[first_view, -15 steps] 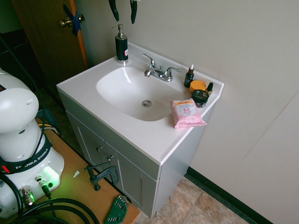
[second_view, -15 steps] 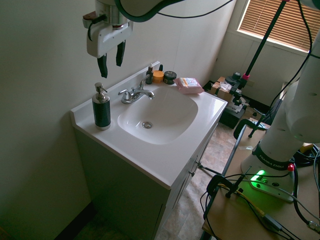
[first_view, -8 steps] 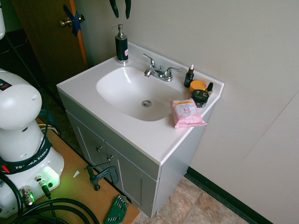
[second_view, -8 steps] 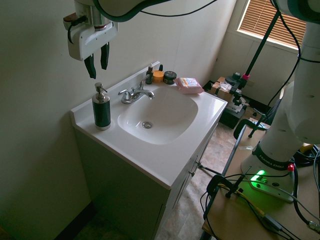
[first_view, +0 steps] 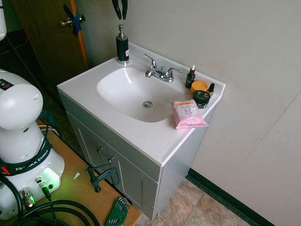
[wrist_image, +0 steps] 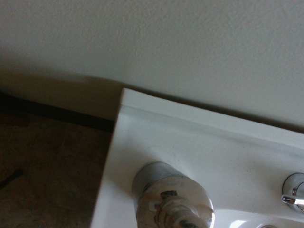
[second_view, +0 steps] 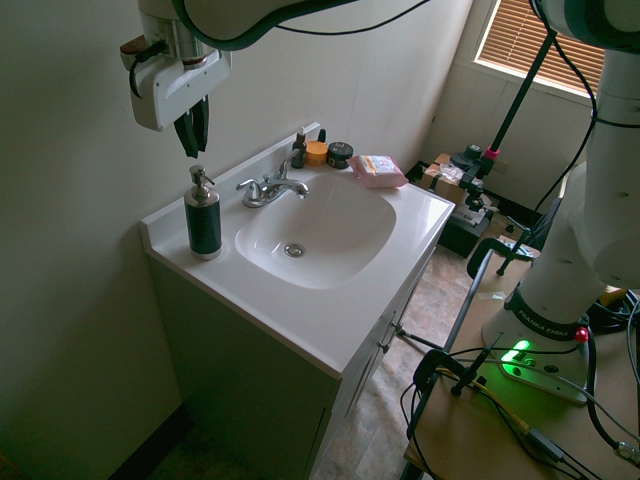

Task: Push the sanitizer

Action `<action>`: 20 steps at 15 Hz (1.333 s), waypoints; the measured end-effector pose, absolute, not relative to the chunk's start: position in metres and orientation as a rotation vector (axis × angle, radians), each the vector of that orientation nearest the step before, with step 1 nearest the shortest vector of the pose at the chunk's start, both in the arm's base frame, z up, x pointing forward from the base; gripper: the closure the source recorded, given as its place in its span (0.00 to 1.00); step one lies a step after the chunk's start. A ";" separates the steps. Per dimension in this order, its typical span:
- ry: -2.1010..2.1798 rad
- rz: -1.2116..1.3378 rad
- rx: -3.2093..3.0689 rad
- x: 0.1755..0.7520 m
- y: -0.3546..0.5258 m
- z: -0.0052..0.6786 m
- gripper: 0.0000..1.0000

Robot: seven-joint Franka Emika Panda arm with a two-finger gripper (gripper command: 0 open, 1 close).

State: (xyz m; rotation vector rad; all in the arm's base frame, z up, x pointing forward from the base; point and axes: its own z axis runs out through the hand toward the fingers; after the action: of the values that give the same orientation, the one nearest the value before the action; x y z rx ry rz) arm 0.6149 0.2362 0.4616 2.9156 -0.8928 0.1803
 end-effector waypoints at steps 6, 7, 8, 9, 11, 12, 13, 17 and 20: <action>-0.875 0.145 2.900 0.617 0.239 0.441 1.00; -0.875 0.146 2.899 0.617 0.239 0.441 1.00; -0.875 0.144 2.899 0.617 0.240 0.440 1.00; -0.874 0.142 2.898 0.616 0.240 0.439 1.00; -0.870 0.138 2.897 0.614 0.242 0.436 1.00; -0.867 0.134 2.896 0.613 0.243 0.434 1.00; -0.864 0.131 2.896 0.611 0.245 0.431 1.00; -0.858 0.135 2.902 0.609 0.248 0.424 1.00; -0.921 0.176 2.924 0.613 0.235 0.442 0.00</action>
State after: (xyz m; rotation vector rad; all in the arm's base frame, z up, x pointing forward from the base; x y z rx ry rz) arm 0.6129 0.2348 0.4417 2.9236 -0.9210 0.1760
